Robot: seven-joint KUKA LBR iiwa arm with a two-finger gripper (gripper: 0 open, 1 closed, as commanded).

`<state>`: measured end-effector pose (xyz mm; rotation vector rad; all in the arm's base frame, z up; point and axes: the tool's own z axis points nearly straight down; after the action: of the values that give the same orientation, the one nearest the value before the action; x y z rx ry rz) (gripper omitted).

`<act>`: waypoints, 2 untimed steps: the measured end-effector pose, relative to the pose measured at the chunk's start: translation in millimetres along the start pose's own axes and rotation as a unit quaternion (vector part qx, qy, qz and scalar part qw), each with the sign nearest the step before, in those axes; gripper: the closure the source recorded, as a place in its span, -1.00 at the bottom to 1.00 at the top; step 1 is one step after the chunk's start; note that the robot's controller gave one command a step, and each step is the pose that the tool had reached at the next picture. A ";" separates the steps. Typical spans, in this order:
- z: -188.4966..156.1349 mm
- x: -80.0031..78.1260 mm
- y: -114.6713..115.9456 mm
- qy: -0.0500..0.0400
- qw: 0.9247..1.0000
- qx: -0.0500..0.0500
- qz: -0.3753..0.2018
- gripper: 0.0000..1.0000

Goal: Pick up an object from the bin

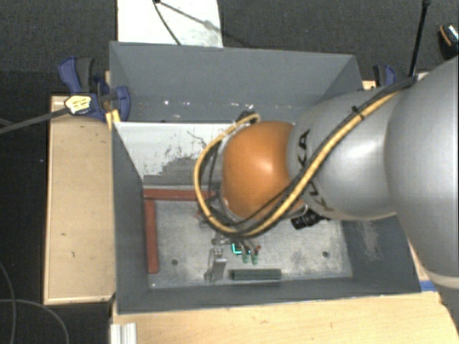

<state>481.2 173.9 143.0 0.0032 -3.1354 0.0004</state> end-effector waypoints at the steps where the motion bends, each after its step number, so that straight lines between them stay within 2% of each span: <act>1: 73.1 -26.0 -62.6 -0.002 0.994 0.000 -0.106 -1.00; 2: 71.4 -50.9 -142.1 -0.006 0.993 0.002 -0.117 -1.00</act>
Offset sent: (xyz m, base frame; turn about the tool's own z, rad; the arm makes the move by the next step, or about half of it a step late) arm 0.0255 -0.0616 -0.0730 -0.2146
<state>531.9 31.9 71.3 0.3724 -3.1252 0.0049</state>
